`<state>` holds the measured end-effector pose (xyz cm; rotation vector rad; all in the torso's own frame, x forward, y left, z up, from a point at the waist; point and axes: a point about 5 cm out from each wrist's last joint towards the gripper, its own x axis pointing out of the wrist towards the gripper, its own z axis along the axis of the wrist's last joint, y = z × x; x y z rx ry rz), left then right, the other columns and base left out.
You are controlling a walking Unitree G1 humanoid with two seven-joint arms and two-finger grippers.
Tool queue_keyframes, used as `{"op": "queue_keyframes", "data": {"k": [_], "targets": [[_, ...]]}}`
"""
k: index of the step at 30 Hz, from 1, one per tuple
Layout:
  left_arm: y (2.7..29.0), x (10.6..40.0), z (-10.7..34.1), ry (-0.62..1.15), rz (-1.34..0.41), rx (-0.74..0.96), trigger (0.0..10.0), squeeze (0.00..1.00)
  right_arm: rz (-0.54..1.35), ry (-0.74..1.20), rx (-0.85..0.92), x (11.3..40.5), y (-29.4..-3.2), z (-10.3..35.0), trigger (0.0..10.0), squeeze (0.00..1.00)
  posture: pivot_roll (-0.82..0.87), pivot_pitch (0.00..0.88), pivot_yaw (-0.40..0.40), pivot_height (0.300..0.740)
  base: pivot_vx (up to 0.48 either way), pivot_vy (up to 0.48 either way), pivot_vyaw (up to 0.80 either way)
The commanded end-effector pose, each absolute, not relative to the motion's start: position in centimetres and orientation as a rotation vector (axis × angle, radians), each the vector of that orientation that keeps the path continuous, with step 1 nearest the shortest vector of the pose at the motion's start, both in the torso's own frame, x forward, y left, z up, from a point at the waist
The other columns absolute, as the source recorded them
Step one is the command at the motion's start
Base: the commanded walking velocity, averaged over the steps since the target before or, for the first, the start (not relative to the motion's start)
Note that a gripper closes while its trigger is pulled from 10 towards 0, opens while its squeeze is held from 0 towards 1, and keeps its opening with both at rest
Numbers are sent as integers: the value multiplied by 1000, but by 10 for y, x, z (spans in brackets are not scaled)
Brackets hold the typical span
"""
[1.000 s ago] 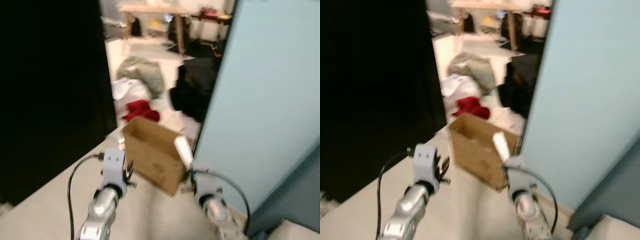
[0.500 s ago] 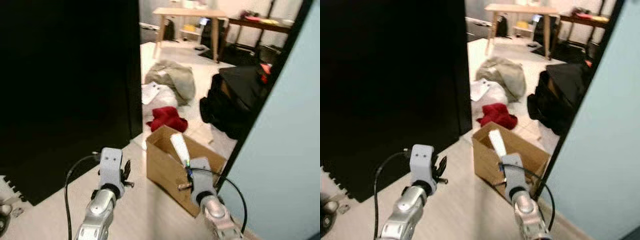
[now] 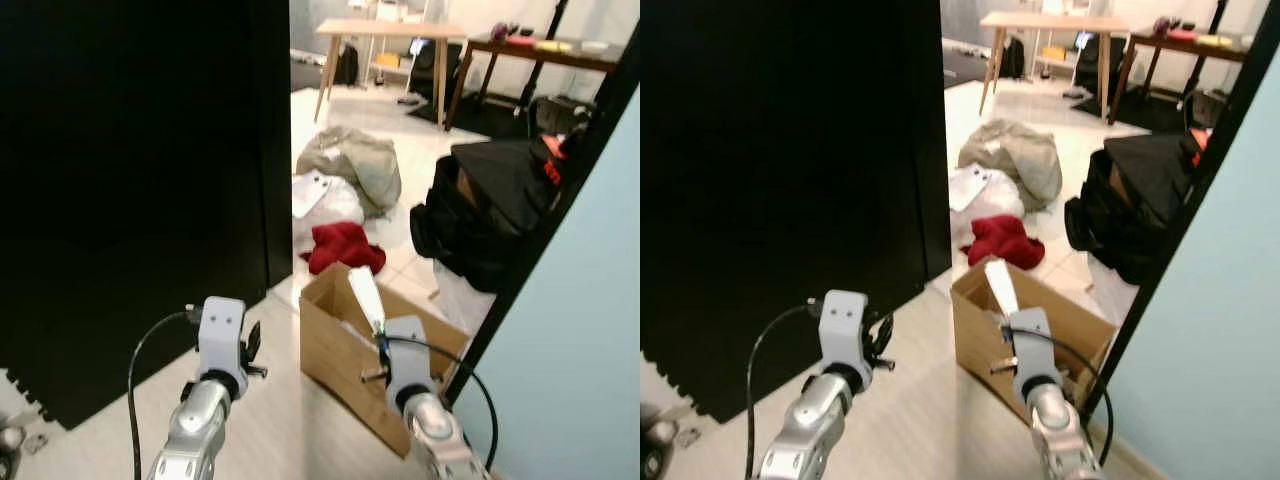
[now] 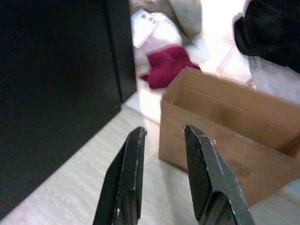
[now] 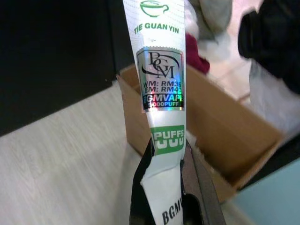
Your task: Clean up the room
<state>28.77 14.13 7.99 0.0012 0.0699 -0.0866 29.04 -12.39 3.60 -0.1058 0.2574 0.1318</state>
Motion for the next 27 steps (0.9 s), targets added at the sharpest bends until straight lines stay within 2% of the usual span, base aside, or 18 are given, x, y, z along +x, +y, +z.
{"op": "queue_keyframes", "data": {"k": [1, 10, 27], "targets": [[137, 287, 78, 83, -102, 0, 10000, 0, 109, 273, -104, 288, -131, 32, 10000, 0, 15, 47, 11, 739, 285, 0, -800], [137, 288, 78, 82, -112, 2, 10000, 0, 104, 272, -97, 287, -130, 32, 10000, 0, 14, 40, 14, 739, 273, 0, -761], [138, 287, 78, 81, -112, 1, 10000, 0, 127, 272, -110, 286, -127, 31, 10000, 0, 16, 34, 5, 739, 263, 0, 0]]}}
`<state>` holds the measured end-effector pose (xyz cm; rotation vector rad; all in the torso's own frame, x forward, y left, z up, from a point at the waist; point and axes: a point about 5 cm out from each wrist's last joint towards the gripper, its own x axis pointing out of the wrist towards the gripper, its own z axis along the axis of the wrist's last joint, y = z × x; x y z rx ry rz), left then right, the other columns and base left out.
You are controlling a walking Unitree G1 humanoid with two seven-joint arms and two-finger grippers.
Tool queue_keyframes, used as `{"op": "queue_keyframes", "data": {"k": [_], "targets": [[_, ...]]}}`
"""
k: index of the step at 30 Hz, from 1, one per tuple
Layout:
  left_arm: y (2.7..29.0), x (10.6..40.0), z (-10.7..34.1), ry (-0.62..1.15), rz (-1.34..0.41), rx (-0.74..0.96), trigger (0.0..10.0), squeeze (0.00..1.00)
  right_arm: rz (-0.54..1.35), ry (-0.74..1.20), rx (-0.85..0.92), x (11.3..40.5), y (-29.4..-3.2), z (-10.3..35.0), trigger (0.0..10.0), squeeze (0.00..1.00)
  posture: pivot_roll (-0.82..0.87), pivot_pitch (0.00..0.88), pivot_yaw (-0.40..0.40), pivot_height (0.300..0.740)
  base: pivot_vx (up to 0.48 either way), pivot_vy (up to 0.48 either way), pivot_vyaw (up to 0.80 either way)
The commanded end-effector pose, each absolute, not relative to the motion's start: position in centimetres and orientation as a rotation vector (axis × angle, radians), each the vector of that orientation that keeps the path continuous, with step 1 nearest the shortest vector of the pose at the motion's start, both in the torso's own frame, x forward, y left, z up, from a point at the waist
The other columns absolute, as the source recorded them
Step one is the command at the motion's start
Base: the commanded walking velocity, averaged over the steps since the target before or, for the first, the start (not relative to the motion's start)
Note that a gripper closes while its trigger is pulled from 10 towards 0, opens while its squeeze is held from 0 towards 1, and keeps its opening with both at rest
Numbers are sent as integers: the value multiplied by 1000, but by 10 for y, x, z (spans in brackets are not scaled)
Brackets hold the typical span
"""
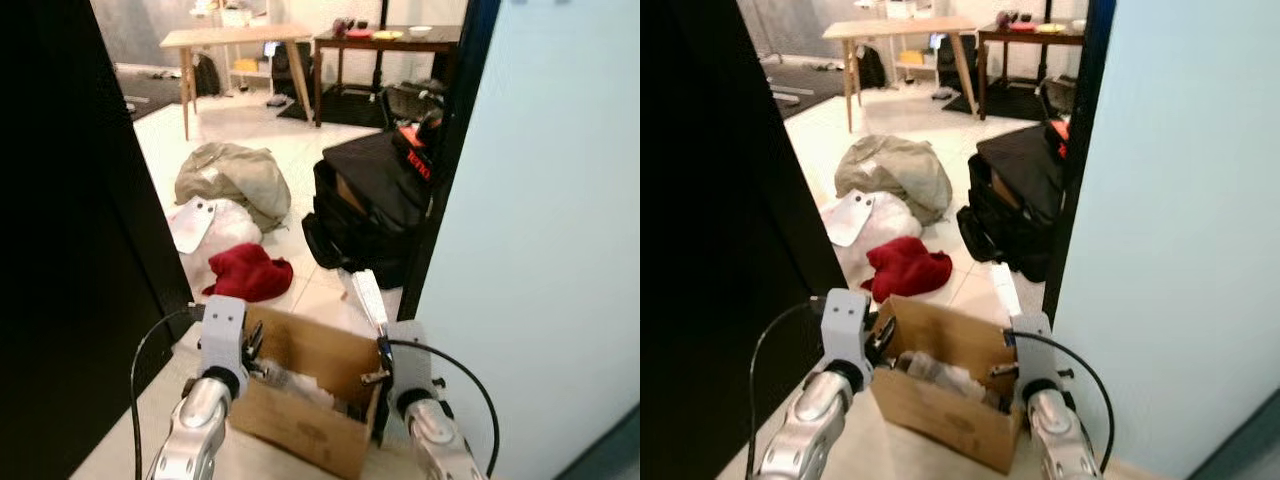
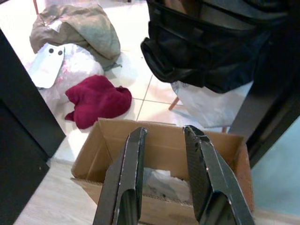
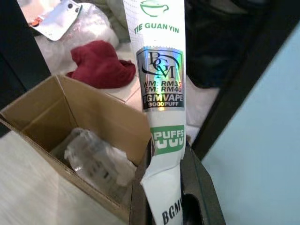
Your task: Clean up the room
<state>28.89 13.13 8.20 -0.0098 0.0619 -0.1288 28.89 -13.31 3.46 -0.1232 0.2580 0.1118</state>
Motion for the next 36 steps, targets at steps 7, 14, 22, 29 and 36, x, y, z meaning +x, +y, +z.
{"op": "queue_keyframes", "data": {"k": [7, 14, 22, 29, 36], "targets": [[138, 286, 78, 81, -110, -1, 10000, 0, 124, 274, -111, 286, -127, 31, 10000, 0, 17, 41, 5, 739, 258, 0, 0], [138, 287, 78, 79, -108, -5, 10000, 0, 124, 273, -111, 286, -127, 31, 10000, 0, 18, 44, 4, 739, 254, 0, 0], [139, 287, 79, 75, -104, -5, 10000, 0, 124, 273, -109, 286, -127, 32, 10000, 0, 18, 47, 5, 739, 256, 0, 0], [139, 287, 80, 73, -104, -7, 10000, 0, 124, 273, -109, 286, -127, 31, 10000, 0, 17, 48, 4, 739, 256, 0, 0], [140, 287, 80, 72, -104, -7, 10000, 0, 124, 274, -110, 286, -127, 31, 10000, 0, 18, 48, 6, 739, 256, 0, 0]]}}
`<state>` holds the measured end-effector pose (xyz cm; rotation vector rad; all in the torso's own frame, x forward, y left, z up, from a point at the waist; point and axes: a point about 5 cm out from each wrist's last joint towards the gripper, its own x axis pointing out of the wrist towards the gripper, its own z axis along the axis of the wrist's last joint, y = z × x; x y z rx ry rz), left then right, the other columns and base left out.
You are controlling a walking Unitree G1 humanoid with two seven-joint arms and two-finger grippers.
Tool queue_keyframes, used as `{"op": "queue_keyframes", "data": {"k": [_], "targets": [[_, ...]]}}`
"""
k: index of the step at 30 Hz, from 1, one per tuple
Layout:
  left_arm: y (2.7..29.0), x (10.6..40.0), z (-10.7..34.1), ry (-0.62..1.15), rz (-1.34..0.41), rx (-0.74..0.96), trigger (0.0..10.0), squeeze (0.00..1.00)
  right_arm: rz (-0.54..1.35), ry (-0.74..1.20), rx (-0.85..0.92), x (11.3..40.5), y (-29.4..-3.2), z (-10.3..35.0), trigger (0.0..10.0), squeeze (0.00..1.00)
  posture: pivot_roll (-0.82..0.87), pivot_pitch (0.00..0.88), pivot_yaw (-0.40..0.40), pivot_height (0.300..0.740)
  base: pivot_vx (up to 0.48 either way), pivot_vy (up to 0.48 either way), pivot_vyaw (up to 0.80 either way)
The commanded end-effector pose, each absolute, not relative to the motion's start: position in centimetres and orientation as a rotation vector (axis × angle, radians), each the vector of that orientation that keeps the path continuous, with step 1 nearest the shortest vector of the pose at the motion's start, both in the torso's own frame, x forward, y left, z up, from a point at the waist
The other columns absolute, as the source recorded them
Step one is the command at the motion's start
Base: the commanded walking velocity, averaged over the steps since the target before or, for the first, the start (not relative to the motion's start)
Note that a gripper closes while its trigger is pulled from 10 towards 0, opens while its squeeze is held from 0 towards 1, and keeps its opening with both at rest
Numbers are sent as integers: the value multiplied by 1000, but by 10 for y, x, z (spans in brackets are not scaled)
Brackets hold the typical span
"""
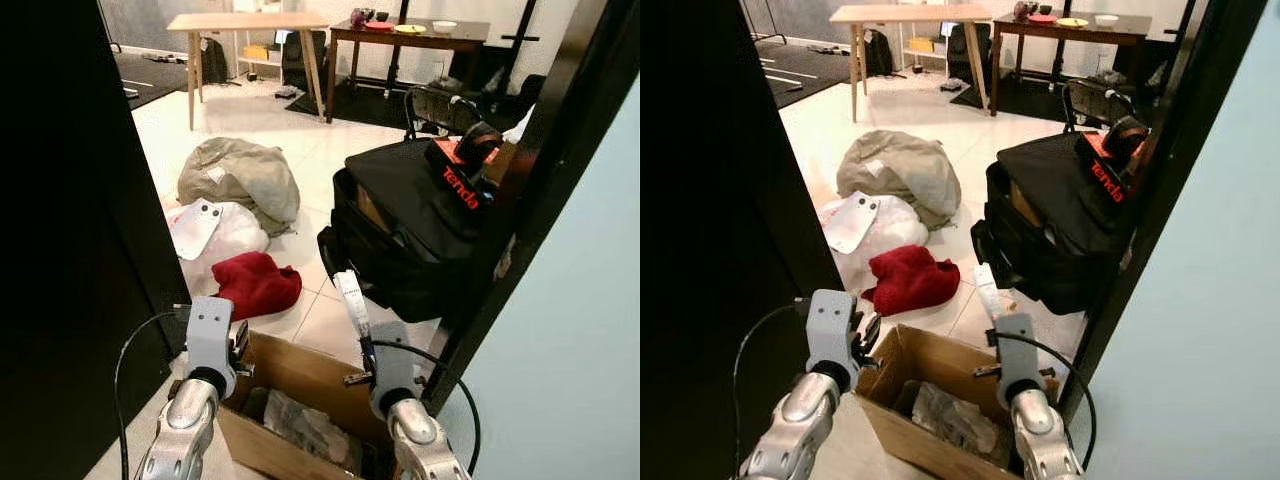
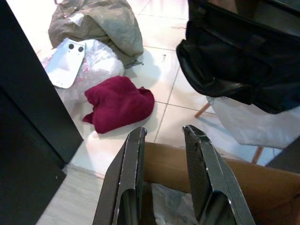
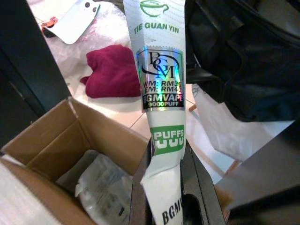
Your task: Clean up the room
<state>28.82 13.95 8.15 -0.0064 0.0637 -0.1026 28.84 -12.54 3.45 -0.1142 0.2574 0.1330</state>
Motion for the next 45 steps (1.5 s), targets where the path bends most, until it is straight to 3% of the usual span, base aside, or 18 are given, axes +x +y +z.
{"op": "queue_keyframes", "data": {"k": [1, 45], "targets": [[140, 287, 80, 73, -104, -7, 10000, 0, 123, 274, -110, 286, -127, 31, 10000, 0, 18, 47, 6, 739, 259, 0, 0], [136, 288, 73, 119, -143, 28, 10000, 0, 132, 400, -114, 280, -131, 16, 10000, 0, 9, 60, 2, 729, 29, 0, 0]]}}
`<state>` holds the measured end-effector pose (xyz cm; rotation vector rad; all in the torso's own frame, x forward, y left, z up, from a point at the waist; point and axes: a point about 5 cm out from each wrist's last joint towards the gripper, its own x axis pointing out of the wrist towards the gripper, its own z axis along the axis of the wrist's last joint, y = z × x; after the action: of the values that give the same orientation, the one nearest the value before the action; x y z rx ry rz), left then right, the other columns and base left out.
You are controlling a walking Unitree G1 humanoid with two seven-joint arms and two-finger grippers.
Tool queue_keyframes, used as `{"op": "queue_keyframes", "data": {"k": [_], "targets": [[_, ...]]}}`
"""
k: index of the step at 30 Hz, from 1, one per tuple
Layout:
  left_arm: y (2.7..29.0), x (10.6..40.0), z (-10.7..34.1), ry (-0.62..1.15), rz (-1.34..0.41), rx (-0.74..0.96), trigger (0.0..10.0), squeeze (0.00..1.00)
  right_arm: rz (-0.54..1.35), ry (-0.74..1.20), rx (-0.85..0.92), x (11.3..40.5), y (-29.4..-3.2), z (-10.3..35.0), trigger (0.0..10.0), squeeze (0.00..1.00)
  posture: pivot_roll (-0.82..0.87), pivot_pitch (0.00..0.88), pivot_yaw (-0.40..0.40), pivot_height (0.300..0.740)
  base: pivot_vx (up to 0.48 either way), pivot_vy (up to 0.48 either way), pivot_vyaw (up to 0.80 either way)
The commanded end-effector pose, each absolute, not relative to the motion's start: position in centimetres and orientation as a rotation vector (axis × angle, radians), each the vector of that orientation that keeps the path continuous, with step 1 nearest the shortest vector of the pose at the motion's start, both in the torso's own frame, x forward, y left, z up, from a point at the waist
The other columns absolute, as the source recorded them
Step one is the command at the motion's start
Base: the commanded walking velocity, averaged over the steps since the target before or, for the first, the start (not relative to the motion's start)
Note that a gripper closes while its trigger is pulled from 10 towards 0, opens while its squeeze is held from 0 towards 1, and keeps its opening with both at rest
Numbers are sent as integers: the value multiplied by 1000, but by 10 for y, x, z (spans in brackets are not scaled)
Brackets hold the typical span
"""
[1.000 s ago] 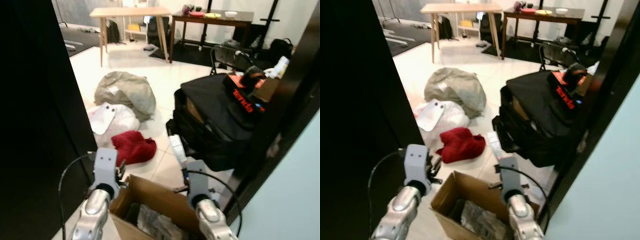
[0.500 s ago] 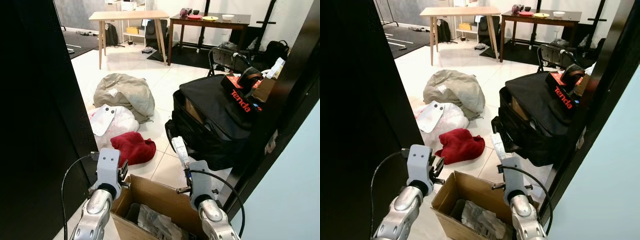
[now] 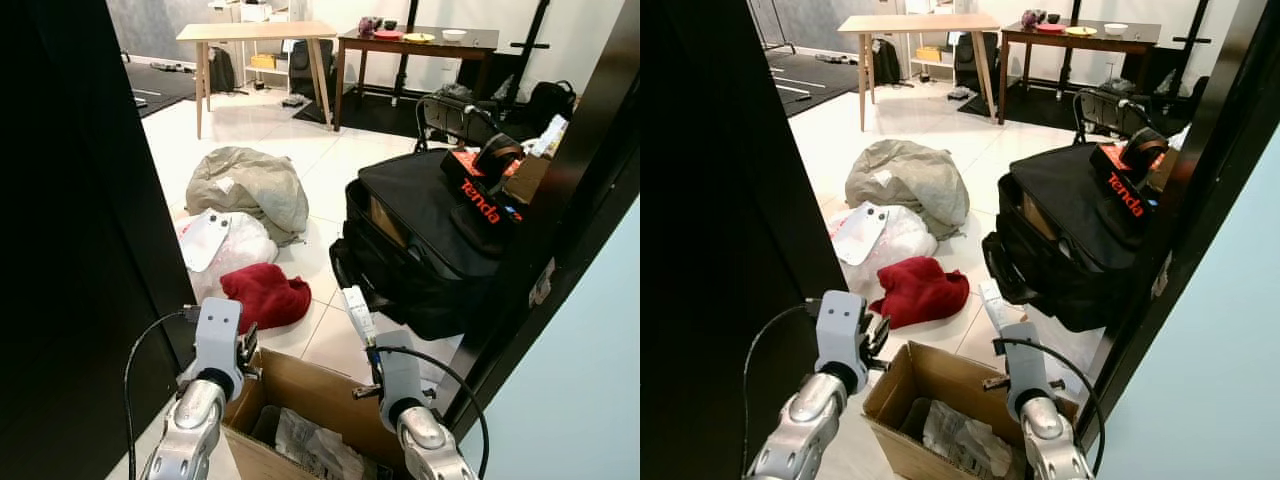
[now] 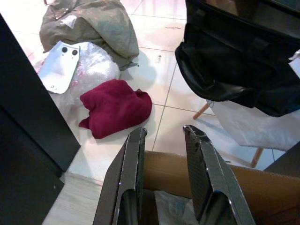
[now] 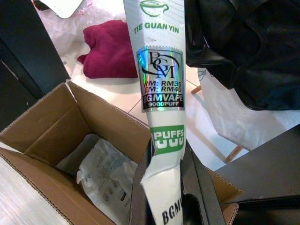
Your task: Clean up the room
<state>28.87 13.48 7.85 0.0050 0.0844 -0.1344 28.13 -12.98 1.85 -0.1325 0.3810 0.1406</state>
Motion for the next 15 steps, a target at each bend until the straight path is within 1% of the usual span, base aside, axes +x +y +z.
{"op": "queue_keyframes", "data": {"k": [1, 5, 6, 11, 15], "targets": [[136, 288, 72, 121, -143, 32, 10000, 0, 132, 397, -115, 281, -131, 17, 10000, 0, 9, 60, 2, 724, 0, 0, 0], [137, 288, 72, 117, -142, 29, 10000, 0, 134, 393, -118, 282, -130, 18, 10000, 0, 9, 58, 1, 709, 0, 0, 0], [137, 288, 72, 117, -143, 30, 10000, 0, 136, 391, -119, 282, -130, 18, 10000, 0, 9, 56, 0, 699, 0, 0, 0], [136, 288, 72, 120, -147, 30, 10000, 0, 142, 391, -118, 282, -129, 19, 10000, 0, 9, 54, -3, 685, 0, 0, 0], [137, 289, 74, 105, -136, 26, 10000, 0, 145, 395, -111, 283, -129, 19, 10000, 0, 7, 52, -4, 660, 0, 0, 0]]}}
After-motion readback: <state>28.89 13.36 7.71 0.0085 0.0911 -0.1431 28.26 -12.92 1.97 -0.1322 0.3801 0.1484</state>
